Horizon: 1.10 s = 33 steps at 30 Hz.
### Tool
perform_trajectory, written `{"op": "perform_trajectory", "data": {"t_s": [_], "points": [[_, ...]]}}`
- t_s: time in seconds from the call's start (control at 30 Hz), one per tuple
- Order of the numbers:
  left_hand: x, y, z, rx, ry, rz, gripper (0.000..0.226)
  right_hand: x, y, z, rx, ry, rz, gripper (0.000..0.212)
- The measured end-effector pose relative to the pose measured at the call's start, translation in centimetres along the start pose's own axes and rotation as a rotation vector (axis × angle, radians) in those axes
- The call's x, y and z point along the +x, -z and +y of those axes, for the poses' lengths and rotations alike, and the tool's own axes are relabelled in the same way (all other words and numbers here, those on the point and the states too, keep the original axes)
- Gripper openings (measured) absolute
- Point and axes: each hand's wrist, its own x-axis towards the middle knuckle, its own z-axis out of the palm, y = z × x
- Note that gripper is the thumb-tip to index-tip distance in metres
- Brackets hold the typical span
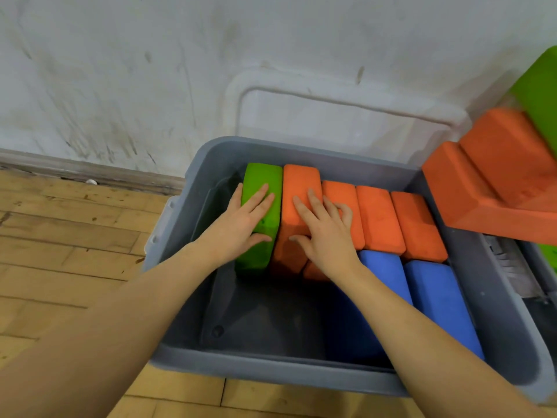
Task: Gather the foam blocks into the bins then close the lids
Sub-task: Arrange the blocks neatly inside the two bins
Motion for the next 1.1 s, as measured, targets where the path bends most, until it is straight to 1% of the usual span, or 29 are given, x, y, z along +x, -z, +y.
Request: {"op": "perform_trajectory", "data": {"t_s": [0.07,0.13,0.27,0.37,0.43,0.5,0.57,0.63,0.7,0.77,0.83,0.93,1.03,1.1], "points": [[0.0,-0.5,-0.1,0.006,-0.015,0.025,0.084,-0.2,-0.3,-0.1,-0.003,-0.014,-0.019,0.083],[-0.2,-1.0,-0.1,0.063,-0.064,0.034,0.083,-0.4,-0.6,-0.2,-0.039,-0.013,-0.052,0.084],[-0.1,-1.2,0.1,0.205,0.056,-0.032,0.088,-0.7,-1.0,-0.4,-0.086,-0.018,-0.103,0.089],[-0.2,-1.0,0.3,0.258,0.069,-0.04,0.087,-0.7,-0.6,-0.5,-0.085,-0.002,-0.174,0.093],[-0.3,-0.7,0.5,0.288,0.08,-0.055,0.086,-0.8,-0.2,-0.5,-0.071,0.014,-0.224,0.091],[-0.4,-0.2,0.6,0.29,0.085,-0.097,0.085,-0.7,0.4,-0.2,-0.015,0.021,-0.297,0.087],[-0.7,0.5,0.8,0.245,0.079,-0.13,0.082,-0.5,1.5,0.3,0.115,0.008,-0.355,0.083],[-1.0,1.2,1.1,0.202,0.066,-0.096,0.076,-0.6,2.8,1.0,0.247,-0.028,-0.359,0.077],[-1.4,2.3,2.0,0.143,0.07,-0.007,0.068,-0.9,4.3,1.9,0.26,-0.044,-0.254,0.07],[-1.3,3.6,3.7,0.104,0.057,0.082,0.063,-1.2,6.3,2.7,0.255,-0.057,-0.092,0.059],[-0.7,5.5,6.0,0.084,0.024,0.172,0.059,-1.2,8.7,3.6,0.25,-0.061,0.068,0.054],[1.3,9.2,10.6,0.001,-0.021,0.315,0.055,-0.9,13.5,5.7,0.15,-0.056,0.317,0.043],[3.7,12.4,15.7,-0.025,-0.102,0.438,0.054,-1.0,18.8,8.9,0.101,-0.086,0.518,0.04],[5.5,13.5,18.9,-0.037,-0.156,0.472,0.055,-1.5,21.5,11.4,0.043,-0.122,0.616,0.039]]}}
